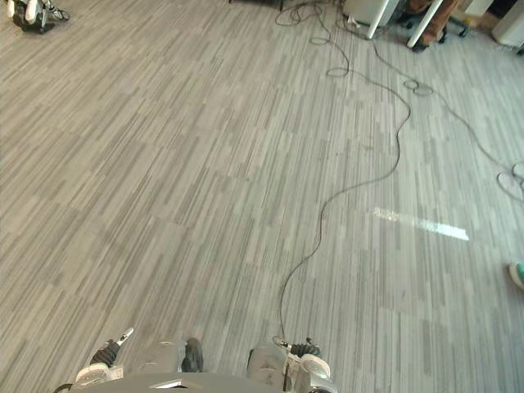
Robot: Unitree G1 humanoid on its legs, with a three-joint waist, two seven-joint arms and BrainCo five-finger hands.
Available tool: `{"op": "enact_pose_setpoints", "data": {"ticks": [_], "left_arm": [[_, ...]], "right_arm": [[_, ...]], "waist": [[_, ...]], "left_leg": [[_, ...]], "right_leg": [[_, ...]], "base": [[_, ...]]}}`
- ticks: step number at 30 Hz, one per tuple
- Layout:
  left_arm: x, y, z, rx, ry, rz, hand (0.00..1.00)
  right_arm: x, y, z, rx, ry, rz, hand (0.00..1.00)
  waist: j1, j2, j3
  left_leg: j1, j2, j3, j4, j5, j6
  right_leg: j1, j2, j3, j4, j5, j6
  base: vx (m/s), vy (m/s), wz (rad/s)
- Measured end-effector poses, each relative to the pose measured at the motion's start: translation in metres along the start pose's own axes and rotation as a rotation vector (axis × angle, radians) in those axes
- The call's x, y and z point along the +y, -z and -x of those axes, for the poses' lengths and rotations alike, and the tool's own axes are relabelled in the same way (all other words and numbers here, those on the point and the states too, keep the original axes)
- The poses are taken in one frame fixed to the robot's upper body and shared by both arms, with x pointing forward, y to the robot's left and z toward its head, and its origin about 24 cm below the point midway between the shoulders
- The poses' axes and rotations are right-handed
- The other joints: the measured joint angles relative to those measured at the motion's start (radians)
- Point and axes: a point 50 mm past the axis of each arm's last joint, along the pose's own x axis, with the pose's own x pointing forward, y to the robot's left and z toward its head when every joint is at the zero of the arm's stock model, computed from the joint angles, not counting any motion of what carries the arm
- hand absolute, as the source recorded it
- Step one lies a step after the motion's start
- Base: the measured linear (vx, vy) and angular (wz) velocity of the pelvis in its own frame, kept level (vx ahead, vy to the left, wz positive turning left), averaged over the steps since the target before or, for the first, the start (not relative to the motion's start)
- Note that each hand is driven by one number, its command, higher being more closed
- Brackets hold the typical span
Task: Pick up cushions and gather them together orderly.
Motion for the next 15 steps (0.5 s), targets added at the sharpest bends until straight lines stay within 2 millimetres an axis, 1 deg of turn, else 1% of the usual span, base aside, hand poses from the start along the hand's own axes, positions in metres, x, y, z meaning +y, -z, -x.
{"op": "enact_pose_setpoints", "data": {"ticks": [1, 2, 3, 5, 6, 7, 8, 9, 10, 11, 12, 13, 14, 15], "left_arm": [[-0.001, 0.000, 0.000, 0.001, 0.002, -0.001, 0.00], [-0.002, 0.001, 0.000, 0.002, 0.005, 0.000, 0.00], [-0.007, -0.004, -0.001, -0.009, 0.018, 0.013, 0.00], [-0.013, -0.007, -0.001, -0.014, 0.030, 0.019, 0.00], [-0.018, -0.008, -0.001, -0.017, 0.043, 0.021, 0.00], [-0.020, -0.008, 0.000, -0.020, 0.051, 0.010, 0.00], [-0.021, -0.009, 0.000, -0.024, 0.056, -0.002, 0.00], [-0.027, -0.009, 0.000, -0.020, 0.068, 0.003, 0.00], [-0.040, -0.016, 0.000, -0.033, 0.102, 0.011, 0.00], [-0.044, -0.019, 0.000, -0.041, 0.113, 0.013, 0.00], [-0.044, -0.015, 0.000, -0.030, 0.108, 0.011, 0.00], [-0.042, -0.013, 0.000, -0.025, 0.103, 0.017, 0.00], [-0.042, -0.013, 0.000, -0.025, 0.101, 0.021, 0.00], [-0.045, -0.014, 0.001, -0.030, 0.107, 0.031, 0.00]], "right_arm": [[0.001, -0.002, 0.000, -0.007, -0.003, 0.003, 0.00], [0.002, -0.007, -0.001, -0.021, -0.006, 0.006, 0.00], [0.001, -0.016, -0.003, -0.048, -0.006, 0.006, 0.00], [-0.001, -0.022, -0.004, -0.068, -0.003, 0.006, 0.00], [-0.005, -0.026, -0.005, -0.080, 0.006, 0.015, 0.00], [-0.008, -0.023, -0.005, -0.073, 0.009, 0.033, 0.00], [-0.010, -0.015, -0.004, -0.049, 0.011, 0.040, 0.00], [-0.013, -0.010, -0.004, -0.033, 0.018, 0.046, 0.00], [-0.019, -0.019, -0.006, -0.041, 0.036, 0.045, 0.00], [-0.021, -0.021, -0.007, -0.044, 0.045, 0.036, 0.00], [-0.021, -0.016, -0.006, -0.026, 0.051, 0.017, 0.00], [-0.022, -0.014, -0.006, -0.023, 0.055, 0.015, 0.00], [-0.023, -0.014, -0.005, -0.029, 0.054, 0.019, 0.00], [-0.024, -0.010, -0.004, -0.022, 0.057, 0.018, 0.00]], "waist": [[-0.003, 0.004, 0.001], [-0.012, 0.008, 0.003], [-0.026, 0.016, 0.008], [-0.034, 0.024, 0.014], [-0.044, 0.032, 0.021], [-0.052, 0.030, 0.030], [-0.063, 0.013, 0.034], [-0.076, 0.014, 0.038], [-0.077, 0.048, 0.057], [-0.077, 0.054, 0.073], [-0.076, 0.069, 0.073], [-0.077, 0.071, 0.071], [-0.081, 0.074, 0.070], [-0.081, 0.080, 0.069]], "left_leg": [[0.042, 0.006, 0.001, -0.036, 0.001, -0.001], [0.097, 0.016, 0.003, -0.079, 0.003, -0.005], [0.148, 0.034, 0.008, -0.110, 0.003, -0.005], [0.176, 0.047, 0.006, -0.126, 0.003, -0.005], [0.208, 0.062, -0.003, -0.140, 0.003, -0.005], [0.244, 0.067, -0.012, -0.153, 0.007, -0.012], [0.273, 0.056, -0.038, -0.162, 0.013, -0.027], [0.297, 0.068, -0.074, -0.162, 0.010, -0.053], [0.270, 0.077, -0.120, -0.161, 0.029, -0.073], [0.264, 0.063, -0.158, -0.182, 0.035, -0.078], [0.250, 0.074, -0.162, -0.158, 0.090, -0.099], [0.252, 0.086, -0.159, -0.124, 0.104, -0.113], [0.248, 0.094, -0.168, -0.084, 0.117, -0.135], [0.223, 0.109, -0.169, 0.016, 0.155, -0.164]], "right_leg": [[-0.011, 0.003, -0.033, -0.003, -0.024, -0.022], [-0.051, 0.003, -0.103, -0.037, -0.063, -0.047], [-0.138, 0.016, -0.167, -0.150, -0.080, -0.061], [-0.183, 0.039, -0.177, -0.241, -0.065, -0.073], [-0.221, 0.077, -0.166, -0.387, -0.002, -0.071], [-0.221, 0.119, -0.125, -0.591, 0.112, -0.063], [-0.194, 0.127, -0.086, -0.780, 0.268, -0.063], [-0.163, 0.141, -0.071, -0.808, 0.439, -0.107], [-0.176, 0.142, -0.068, -0.754, 0.381, -0.108], [-0.180, 0.134, -0.064, -0.703, 0.338, -0.116], [-0.171, 0.139, -0.074, -0.629, 0.270, -0.128], [-0.161, 0.139, -0.076, -0.600, 0.237, -0.125], [-0.145, 0.140, -0.083, -0.590, 0.210, -0.121], [-0.101, 0.143, -0.102, -0.590, 0.172, -0.120]], "base": [[0.51, -0.008, 0.02], [0.60, -0.050, 0.07], [0.62, -0.068, 0.09], [0.48, -0.095, 0.12], [0.59, -0.162, 0.27], [0.61, -0.185, 0.46], [0.66, -0.231, 0.63], [0.60, -0.235, 0.53], [0.62, -0.280, 0.31], [0.50, -0.260, 0.00], [0.39, -0.211, -0.05], [0.34, -0.155, 0.04], [0.45, -0.150, 0.21], [0.53, -0.167, 0.38]]}}
